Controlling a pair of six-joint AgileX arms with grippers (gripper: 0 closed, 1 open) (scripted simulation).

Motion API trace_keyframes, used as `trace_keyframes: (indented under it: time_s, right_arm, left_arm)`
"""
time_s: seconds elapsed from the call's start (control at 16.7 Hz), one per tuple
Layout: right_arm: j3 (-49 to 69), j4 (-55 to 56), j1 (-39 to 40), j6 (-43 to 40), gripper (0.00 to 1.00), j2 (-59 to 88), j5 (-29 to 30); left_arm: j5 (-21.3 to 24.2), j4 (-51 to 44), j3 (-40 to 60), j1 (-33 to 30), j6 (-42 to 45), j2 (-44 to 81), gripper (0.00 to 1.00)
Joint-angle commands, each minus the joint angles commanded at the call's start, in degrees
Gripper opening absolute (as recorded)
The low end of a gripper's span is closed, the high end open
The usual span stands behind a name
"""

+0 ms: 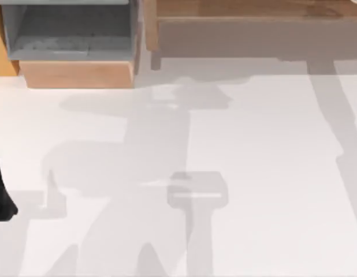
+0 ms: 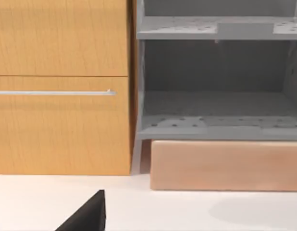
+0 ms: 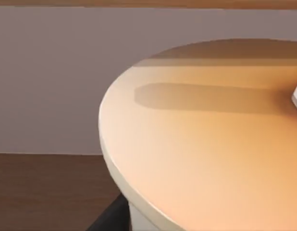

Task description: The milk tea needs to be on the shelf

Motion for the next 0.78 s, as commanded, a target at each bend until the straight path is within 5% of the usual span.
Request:
trace_keyframes:
  time_s: [0.78]
  right_arm:
    - [-2.7, 0.7, 1.3, 2.1, 0.0, -1.9, -0.2]
  left_arm:
    - [0.0, 0.0, 0.0, 0.0, 0.0, 0.0, 1.0]
